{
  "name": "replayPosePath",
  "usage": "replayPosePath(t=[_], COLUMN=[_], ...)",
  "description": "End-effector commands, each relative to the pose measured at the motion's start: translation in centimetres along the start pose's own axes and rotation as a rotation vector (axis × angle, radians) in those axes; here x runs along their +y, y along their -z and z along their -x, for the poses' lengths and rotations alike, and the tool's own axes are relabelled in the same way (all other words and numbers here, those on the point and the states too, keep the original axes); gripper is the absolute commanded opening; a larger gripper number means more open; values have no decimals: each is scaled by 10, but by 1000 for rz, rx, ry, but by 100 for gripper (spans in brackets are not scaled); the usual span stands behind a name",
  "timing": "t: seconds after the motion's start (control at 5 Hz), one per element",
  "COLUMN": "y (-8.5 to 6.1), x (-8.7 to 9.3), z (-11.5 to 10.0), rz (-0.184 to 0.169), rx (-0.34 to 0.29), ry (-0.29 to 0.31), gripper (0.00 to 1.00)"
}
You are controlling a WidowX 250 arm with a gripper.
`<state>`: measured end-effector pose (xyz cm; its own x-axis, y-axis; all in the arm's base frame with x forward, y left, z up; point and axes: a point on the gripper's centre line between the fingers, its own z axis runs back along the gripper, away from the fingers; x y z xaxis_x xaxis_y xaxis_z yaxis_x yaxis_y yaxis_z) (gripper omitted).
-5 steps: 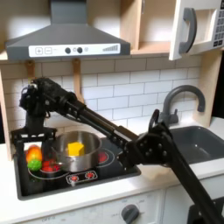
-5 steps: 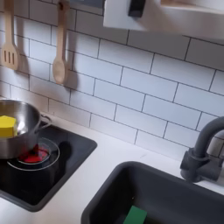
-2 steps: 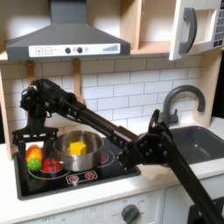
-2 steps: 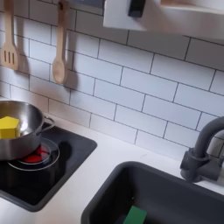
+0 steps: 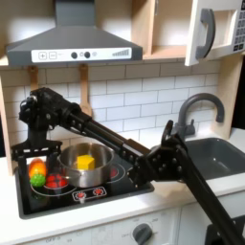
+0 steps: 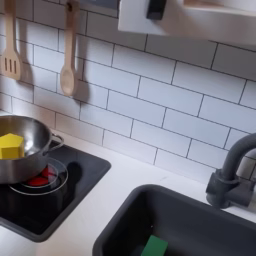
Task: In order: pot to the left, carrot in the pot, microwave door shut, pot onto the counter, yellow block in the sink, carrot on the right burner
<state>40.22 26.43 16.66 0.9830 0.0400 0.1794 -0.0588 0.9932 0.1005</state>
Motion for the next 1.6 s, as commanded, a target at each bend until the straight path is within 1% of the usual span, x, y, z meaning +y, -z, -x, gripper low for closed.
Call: replayPosePath(t=[0.0, 0.2, 0.4, 0.6, 0.8, 1.0, 1.2, 1.4], y=[3, 6, 11, 10, 8, 2, -1, -2], x=[-2, -7, -6, -4, -3, -1, -1, -2], z=[1, 1, 2, 2, 1, 1, 2, 1], rz=[18, 38, 42, 38, 39, 32, 28, 32], rx=[3, 0, 7, 6, 4, -10, -17, -23], ry=[16, 27, 26, 24, 22, 14, 16, 23], gripper=[100, 100, 100, 100, 63, 0, 0, 0])
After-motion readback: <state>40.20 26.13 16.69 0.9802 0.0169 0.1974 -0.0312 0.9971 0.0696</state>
